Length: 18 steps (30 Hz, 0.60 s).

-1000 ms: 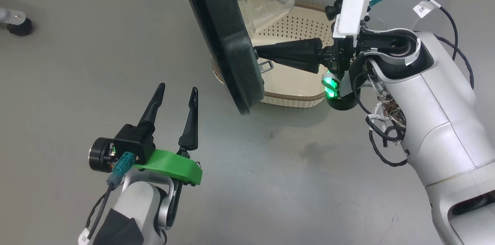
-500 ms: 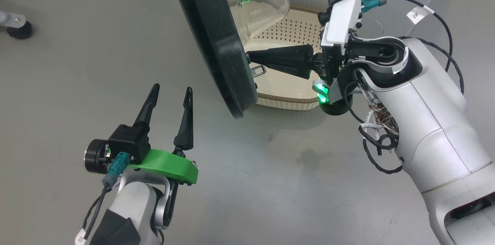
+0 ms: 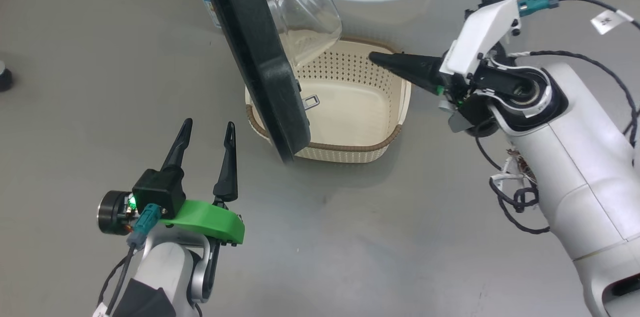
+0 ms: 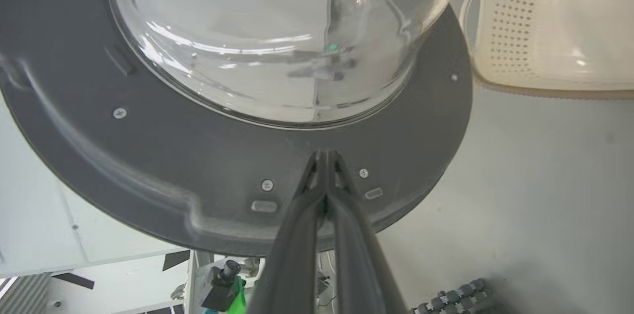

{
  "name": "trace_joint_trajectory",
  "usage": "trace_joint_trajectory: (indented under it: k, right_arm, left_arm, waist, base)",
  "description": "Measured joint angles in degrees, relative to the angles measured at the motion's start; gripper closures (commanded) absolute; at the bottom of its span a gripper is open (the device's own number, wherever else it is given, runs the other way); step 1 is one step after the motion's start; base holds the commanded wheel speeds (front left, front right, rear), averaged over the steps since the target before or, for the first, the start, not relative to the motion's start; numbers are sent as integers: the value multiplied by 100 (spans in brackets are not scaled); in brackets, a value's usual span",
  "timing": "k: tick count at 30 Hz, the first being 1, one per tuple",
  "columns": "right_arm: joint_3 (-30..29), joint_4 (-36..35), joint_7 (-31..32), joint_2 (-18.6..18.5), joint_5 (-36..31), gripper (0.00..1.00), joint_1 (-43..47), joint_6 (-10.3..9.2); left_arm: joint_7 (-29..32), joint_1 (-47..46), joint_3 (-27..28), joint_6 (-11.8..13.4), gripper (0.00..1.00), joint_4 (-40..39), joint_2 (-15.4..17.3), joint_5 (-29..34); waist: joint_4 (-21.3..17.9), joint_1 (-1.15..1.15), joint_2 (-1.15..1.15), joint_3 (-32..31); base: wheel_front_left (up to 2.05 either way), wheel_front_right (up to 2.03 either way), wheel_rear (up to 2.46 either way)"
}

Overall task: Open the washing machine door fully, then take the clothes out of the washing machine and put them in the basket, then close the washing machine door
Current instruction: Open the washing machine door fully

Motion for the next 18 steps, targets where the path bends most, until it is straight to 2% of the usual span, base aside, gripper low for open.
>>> trace_joint_trajectory:
  k: [6,8,10,11,13,14,18]
  right_arm:
    - [349,-226,-914,-681,-1355,100,242,694]
    - [515,-318,-1250,-883,-1872,100,344,862]
    - [673,-408,-1607,-1050,-2354,100,482,879]
    - [810,-494,-1983,-1229,-2826,100,633,879]
    - [879,-538,-2193,-1330,-3082,100,698,879]
    - [1003,-639,-2587,-1551,-3611,100,791,878]
    - [998,-777,-3378,-1758,-4142,100,1019,870]
  left_arm:
    - [0,114,192,0,0,75,0,115]
    - [0,171,290,0,0,93,4,149]
    - [0,217,369,0,0,120,5,159]
    - [1,246,432,0,0,129,5,171]
    - [0,264,466,0,0,130,5,183]
    - [0,301,560,0,0,129,7,215]
    - [0,371,667,0,0,122,8,301]
  waist:
    - [-275,0,0,-261]
    - [-381,0,0,-344]
    - [-490,0,0,-425]
    - [-595,0,0,-505]
    - [-647,0,0,-544]
    - [-752,0,0,-617]
    - [-953,0,0,-735]
  base:
    - [0,0,0]
    - [0,0,0]
    - [0,0,0]
    - [0,0,0]
    - [0,0,0]
    - [0,0,0]
    - [0,0,0]
